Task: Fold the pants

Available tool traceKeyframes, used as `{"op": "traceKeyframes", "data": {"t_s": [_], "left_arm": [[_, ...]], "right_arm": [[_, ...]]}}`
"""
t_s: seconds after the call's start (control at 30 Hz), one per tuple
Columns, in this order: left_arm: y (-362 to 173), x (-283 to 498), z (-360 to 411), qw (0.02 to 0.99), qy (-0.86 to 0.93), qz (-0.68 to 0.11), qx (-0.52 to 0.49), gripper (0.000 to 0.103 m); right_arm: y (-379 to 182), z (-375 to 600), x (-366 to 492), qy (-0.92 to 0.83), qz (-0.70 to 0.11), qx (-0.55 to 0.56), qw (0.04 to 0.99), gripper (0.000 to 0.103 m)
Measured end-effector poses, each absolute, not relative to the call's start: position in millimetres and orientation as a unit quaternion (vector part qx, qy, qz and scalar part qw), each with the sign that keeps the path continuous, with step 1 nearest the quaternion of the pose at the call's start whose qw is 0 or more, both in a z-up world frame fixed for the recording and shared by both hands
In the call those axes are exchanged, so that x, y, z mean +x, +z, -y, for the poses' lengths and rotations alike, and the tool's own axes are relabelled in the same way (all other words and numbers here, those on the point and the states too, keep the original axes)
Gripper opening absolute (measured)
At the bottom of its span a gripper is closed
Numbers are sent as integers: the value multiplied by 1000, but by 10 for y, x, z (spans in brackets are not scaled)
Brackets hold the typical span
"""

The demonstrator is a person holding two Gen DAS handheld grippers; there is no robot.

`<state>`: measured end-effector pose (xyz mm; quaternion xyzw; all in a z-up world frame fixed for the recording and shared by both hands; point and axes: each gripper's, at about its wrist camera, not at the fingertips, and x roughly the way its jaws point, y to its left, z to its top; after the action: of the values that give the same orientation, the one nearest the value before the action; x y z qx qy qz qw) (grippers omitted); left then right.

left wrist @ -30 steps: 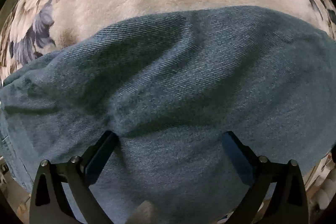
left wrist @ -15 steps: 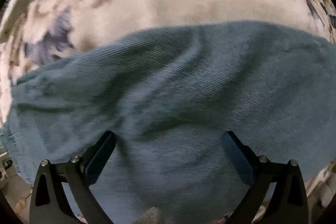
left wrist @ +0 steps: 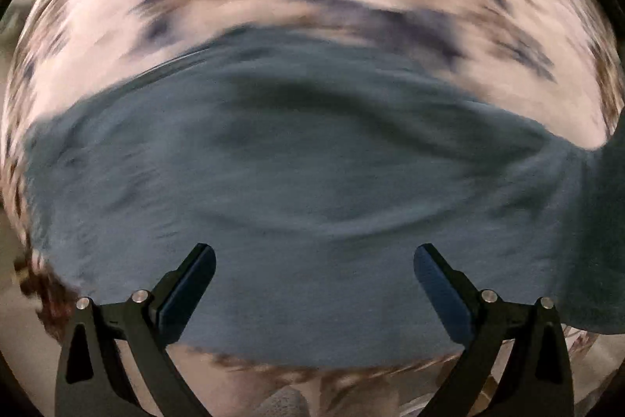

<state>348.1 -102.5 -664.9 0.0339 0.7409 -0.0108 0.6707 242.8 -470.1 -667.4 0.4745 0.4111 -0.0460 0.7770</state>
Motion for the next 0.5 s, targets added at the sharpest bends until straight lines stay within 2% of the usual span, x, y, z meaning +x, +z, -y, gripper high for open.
{"op": "traceKeyframes", "data": {"t_s": [0.2,0.33,0.43,0.47,0.5], "left_arm": [[-6521,3372,-442,675,73,-734,-11,103],[-6561,3313,-1065,676,109,-728,-31,103],[-6558,3293,-1329,679,126,-722,-40,103],[-6545,3283,-1374,682,126,-719,-48,103],[-6523,3296,-1399,684,123,-716,-57,103]], "right_arm": [[-7055,2953,2885,46,-492,412,766,6],[-7492,1985,3023,71,-556,340,755,8],[-7762,1630,3018,60,-610,306,729,20],[-7787,1643,3090,66,-616,312,721,35],[-7726,1625,3118,79,-621,310,715,58]]}}
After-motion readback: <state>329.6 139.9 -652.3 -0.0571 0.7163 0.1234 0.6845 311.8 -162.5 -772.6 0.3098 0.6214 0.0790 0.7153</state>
